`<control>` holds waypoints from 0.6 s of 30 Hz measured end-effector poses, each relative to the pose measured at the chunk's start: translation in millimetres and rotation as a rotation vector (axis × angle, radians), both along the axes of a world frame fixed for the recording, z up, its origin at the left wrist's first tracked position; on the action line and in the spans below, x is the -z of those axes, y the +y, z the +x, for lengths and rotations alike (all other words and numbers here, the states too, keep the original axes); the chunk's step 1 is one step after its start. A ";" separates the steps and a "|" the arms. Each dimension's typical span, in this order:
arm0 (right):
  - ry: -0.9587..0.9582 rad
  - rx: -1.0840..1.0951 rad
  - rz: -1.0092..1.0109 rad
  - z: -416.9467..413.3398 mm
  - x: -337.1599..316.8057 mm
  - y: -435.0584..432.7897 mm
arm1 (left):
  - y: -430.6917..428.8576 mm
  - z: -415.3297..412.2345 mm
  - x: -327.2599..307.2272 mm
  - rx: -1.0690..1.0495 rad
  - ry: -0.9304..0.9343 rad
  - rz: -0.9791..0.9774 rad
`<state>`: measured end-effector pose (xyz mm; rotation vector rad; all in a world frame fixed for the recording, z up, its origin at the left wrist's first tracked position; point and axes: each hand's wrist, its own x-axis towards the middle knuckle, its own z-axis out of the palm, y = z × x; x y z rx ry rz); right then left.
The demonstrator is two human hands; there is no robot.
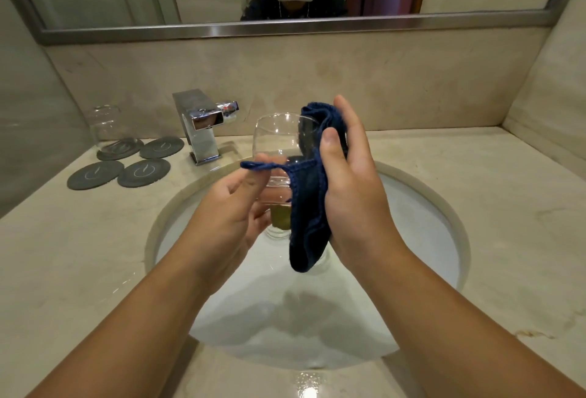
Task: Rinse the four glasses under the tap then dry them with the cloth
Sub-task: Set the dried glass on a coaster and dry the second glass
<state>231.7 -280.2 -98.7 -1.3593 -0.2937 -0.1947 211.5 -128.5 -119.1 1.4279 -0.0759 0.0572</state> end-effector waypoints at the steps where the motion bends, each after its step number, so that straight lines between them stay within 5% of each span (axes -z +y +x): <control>1: 0.010 -0.012 -0.013 -1.2 -0.4 0.3 | -0.5 0.3 -2.6 -0.040 0.004 0.022; 7: 0.071 -0.045 -0.055 -4.3 2.5 4.6 | 3.0 3.6 -5.7 -0.277 -0.106 0.215; 13: 0.103 -0.012 0.031 10.1 1.5 -4.7 | 15.3 3.1 -13.6 -0.194 0.022 0.032; 18: 0.150 0.087 0.003 21.8 3.8 -21.1 | 38.7 2.7 -15.6 -0.287 -0.041 0.495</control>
